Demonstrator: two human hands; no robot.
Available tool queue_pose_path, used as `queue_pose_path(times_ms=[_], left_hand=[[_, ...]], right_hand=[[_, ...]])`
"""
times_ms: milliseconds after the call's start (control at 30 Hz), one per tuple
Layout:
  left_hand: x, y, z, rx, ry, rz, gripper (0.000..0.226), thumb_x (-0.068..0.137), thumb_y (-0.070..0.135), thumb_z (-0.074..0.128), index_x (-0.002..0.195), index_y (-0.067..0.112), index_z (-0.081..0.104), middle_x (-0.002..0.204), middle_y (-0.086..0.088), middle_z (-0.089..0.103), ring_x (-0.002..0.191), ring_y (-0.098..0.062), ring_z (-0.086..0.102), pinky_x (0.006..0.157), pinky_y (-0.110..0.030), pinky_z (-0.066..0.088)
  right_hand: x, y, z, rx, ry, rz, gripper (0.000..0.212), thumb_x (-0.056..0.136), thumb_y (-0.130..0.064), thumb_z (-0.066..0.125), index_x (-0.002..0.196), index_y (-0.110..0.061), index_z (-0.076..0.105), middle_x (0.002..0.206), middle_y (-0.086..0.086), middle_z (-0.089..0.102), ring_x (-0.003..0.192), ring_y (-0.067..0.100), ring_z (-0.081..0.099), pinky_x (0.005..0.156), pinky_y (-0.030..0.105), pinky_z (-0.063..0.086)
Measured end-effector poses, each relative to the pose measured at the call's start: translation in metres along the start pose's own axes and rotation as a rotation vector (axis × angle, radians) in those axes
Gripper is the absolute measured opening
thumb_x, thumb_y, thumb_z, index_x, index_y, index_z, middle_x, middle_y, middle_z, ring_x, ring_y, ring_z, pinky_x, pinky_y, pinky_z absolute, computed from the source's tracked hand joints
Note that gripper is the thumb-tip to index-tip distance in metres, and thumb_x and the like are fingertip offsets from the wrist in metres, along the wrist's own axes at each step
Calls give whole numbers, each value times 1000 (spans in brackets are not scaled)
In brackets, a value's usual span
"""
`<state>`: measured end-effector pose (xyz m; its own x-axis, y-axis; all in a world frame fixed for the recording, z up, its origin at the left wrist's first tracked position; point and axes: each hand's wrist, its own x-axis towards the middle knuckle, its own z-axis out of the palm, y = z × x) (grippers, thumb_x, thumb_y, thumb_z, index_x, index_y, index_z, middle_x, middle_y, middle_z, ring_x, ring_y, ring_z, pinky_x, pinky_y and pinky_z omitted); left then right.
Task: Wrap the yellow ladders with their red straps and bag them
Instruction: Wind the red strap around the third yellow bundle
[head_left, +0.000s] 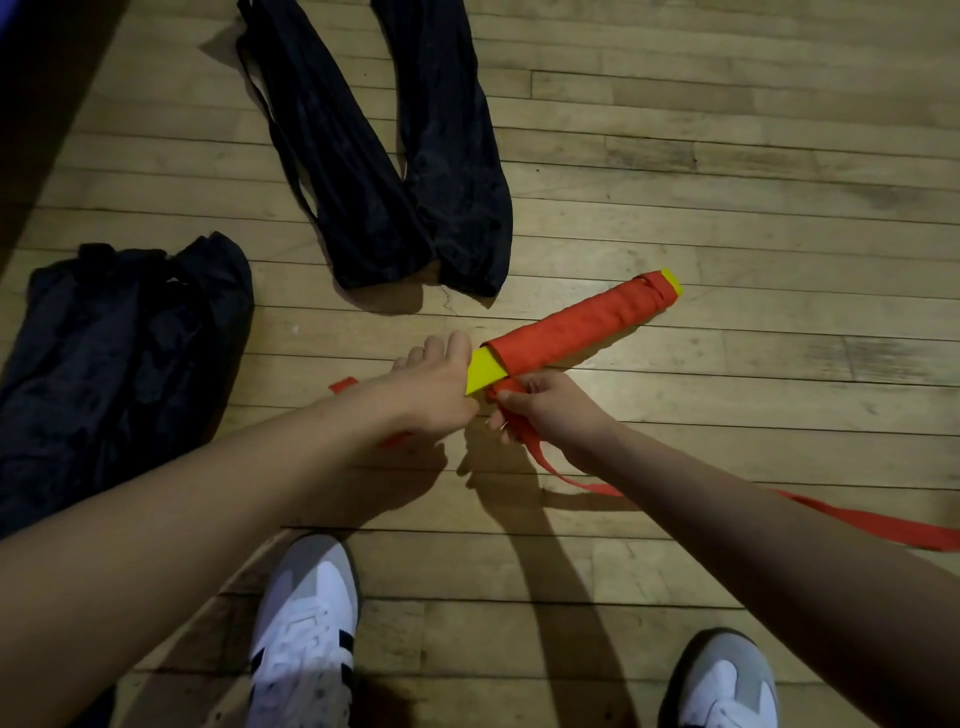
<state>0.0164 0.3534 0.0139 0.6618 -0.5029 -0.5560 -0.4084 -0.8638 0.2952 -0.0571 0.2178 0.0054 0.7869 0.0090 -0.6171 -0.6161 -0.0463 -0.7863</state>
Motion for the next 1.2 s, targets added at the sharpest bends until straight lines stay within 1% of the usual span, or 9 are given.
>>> queue_pose_path(times_ms=[167,267,367,533,667,800,867,967,1200], left_hand=[[-2,-2,-1,99,48,95,60,83,28,69,130,14,36,124,-8,50,109,-26,55,86,-41,52],[-2,-4,2,183,125,149,42,86,30,63,122,14,48,118,-7,46,112,-24,48,85,-33,47],[-6,-1,4,162,197,117,37,87,15,61,118,17,41,119,-8,40,101,-24,50,70,-31,44],[-8,6,11,178,141,-23,42,92,15,53,123,14,25,99,-8,56,76,-25,55,59,-34,40],[-7,8,16,43,46,32,47,97,33,43,135,13,22,125,-17,46,106,-32,53,82,-41,43],[-10,12,17,-17,-1,7,56,103,32,34,149,14,9,142,-20,31,127,-34,38,103,-44,34],[-8,13,15,3,73,-45,59,100,31,45,148,10,17,140,-18,34,124,-32,42,99,-41,39],[-5,10,7,79,133,-70,48,88,36,64,125,11,47,124,-11,46,105,-27,54,82,-37,48],[-5,10,9,118,148,-87,45,89,15,61,125,15,34,105,-9,51,80,-22,56,59,-31,48]], right_hand=[[-3,6,-7,-21,61,42,19,98,-6,48,83,-3,59,65,4,66,47,10,56,50,19,46],[-4,6,-7,8,86,42,17,98,-5,48,89,0,61,65,4,64,48,11,55,53,22,46],[-3,1,-7,71,88,33,17,99,-4,46,92,-2,61,64,5,62,51,13,55,55,24,44],[-1,0,0,97,123,45,22,98,-3,46,81,-5,60,64,5,62,49,13,53,53,24,44],[0,3,-2,171,200,73,23,96,1,48,77,-5,59,65,7,62,46,12,52,50,21,44],[2,5,-7,189,219,95,16,95,0,49,85,-3,60,66,7,62,46,13,53,50,23,43],[4,5,-9,165,220,94,14,96,-1,49,89,-3,60,65,6,62,47,13,53,51,23,43],[5,6,-7,138,206,101,17,96,0,47,84,-5,58,66,7,61,48,14,51,53,25,41],[8,3,-4,78,158,103,14,94,-4,54,98,3,66,68,4,63,59,12,53,55,23,41]])
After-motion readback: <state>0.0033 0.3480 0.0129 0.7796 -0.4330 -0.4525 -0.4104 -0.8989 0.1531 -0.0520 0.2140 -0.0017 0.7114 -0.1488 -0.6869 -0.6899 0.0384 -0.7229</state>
